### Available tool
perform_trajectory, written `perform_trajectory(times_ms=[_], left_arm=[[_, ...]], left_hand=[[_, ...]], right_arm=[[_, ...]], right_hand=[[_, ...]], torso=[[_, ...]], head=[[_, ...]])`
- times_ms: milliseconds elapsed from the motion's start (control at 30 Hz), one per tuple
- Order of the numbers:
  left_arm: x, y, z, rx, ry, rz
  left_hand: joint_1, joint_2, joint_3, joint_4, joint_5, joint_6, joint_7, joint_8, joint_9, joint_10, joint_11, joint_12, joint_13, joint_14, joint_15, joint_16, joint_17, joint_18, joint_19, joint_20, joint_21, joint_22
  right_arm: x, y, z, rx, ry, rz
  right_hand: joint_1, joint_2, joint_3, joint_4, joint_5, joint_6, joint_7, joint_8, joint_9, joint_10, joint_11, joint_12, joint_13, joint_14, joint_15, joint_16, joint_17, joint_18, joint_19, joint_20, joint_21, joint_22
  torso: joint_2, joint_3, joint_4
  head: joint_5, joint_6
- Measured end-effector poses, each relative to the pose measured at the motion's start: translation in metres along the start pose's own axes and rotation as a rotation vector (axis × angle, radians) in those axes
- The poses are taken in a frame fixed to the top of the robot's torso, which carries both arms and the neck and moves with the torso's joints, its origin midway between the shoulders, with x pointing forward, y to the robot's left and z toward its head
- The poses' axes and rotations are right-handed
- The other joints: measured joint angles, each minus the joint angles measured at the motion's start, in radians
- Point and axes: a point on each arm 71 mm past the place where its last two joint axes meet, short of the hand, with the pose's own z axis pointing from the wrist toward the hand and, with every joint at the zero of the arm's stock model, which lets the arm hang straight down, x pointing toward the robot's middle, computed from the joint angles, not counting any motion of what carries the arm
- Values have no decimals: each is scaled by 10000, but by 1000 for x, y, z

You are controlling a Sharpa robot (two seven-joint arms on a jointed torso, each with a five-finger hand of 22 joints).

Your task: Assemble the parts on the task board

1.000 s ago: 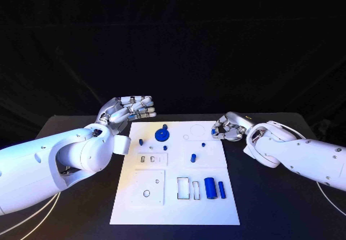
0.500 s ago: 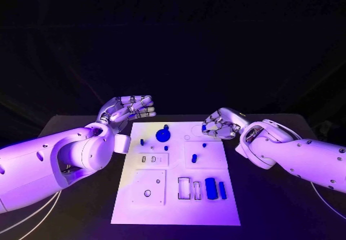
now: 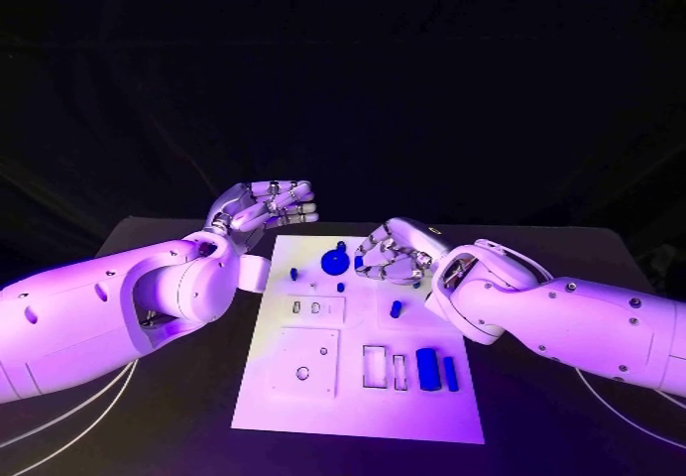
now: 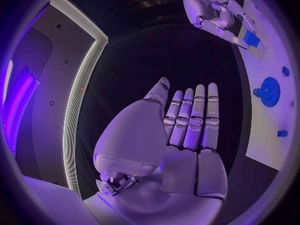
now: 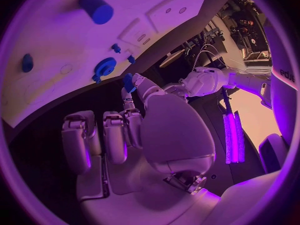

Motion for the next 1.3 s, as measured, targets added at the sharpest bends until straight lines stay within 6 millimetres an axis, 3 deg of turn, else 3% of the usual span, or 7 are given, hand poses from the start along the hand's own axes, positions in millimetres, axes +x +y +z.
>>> perform_trajectory(times_ms=[267, 667, 1300], left_arm=[[1, 1, 1, -5, 23, -12], [3, 1, 1, -10, 68, -33], [5, 0, 0, -16, 118, -55]], left_hand=[[0, 0, 0, 0, 0, 0, 0, 0, 0, 0, 0, 0, 0, 0, 0, 0, 0, 0, 0, 0, 0, 1], [0, 0, 0, 0, 0, 0, 0, 1, 0, 0, 0, 0, 0, 0, 0, 0, 0, 0, 0, 0, 0, 1], [0, 0, 0, 0, 0, 0, 0, 1, 0, 0, 0, 0, 0, 0, 0, 0, 0, -1, 0, 0, 0, 2]], right_arm=[[31, 24, 9, -349, 713, -187], [63, 33, 14, -400, 1373, -900], [74, 26, 21, -182, 1463, -1680]], right_hand=[[-2, -1, 29, -29, -7, -1, 0, 0, 0, 0, 0, -1, -1, 0, 0, 0, -1, 1, 0, 1, 0, 8], [-92, -12, 27, -30, -25, -1, -1, 2, 2, 0, 0, -1, -2, 0, 1, 0, -1, 1, -1, 2, -1, 7], [-88, -8, 14, -40, -79, -17, -17, -31, 6, 0, 0, -2, -3, 0, 1, 0, -2, 2, -1, 3, -4, 4]], torso=[[-12, -12, -12], [2, -18, -2], [2, -7, -6]], head=[[134, -68], [220, -195], [331, -313]])
